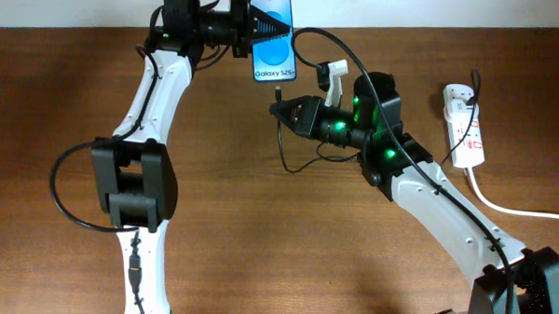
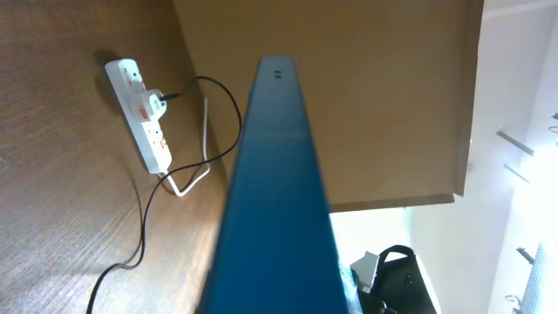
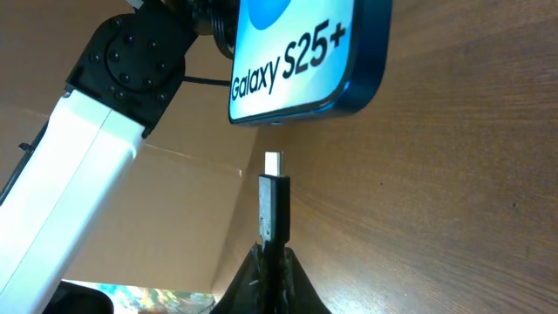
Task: Plug charger to phone and switch on socket
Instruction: 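Push the plug upward into the phone's port with the right gripper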
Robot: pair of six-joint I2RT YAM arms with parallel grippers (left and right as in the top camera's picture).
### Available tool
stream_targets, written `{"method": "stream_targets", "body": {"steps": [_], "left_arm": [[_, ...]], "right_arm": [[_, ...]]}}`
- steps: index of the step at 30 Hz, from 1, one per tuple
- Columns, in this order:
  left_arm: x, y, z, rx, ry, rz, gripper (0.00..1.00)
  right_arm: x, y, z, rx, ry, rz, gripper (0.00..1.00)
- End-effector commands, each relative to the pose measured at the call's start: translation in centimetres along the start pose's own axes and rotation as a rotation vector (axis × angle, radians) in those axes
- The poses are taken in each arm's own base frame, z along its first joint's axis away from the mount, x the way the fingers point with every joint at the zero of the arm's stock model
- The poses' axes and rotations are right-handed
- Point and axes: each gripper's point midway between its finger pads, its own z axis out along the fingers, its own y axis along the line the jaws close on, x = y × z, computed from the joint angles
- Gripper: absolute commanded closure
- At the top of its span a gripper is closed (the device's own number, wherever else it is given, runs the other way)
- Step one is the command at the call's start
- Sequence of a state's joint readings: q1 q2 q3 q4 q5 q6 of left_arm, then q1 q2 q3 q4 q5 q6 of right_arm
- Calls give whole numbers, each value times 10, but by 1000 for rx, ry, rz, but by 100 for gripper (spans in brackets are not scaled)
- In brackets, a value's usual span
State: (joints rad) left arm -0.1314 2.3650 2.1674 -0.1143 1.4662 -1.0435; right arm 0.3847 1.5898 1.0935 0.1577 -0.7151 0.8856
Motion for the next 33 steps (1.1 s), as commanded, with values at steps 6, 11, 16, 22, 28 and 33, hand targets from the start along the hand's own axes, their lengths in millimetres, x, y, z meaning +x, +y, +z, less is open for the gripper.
{"method": "stream_targets", "body": {"steps": [6,11,16,22,28,33], "left_arm": [[2,-10,3,8,12,49,100],[5,-11,9,12,26,48,100],[6,-11,9,14,30,48,100],[6,-11,10,14,30,48,100],[6,-11,10,14,30,49,100],[5,-11,10,12,27,52,100]], "right_arm": [[-4,1,0,-1,-16,-22,96],[-4,1,0,0,-17,-22,96],[-4,-4,0,23,-23,-11,96],[-8,-7,0,39,-43,-12,96],[-9,-4,0,29,-46,-19,96],[-8,-3,0,24,-40,-19,96]]}}
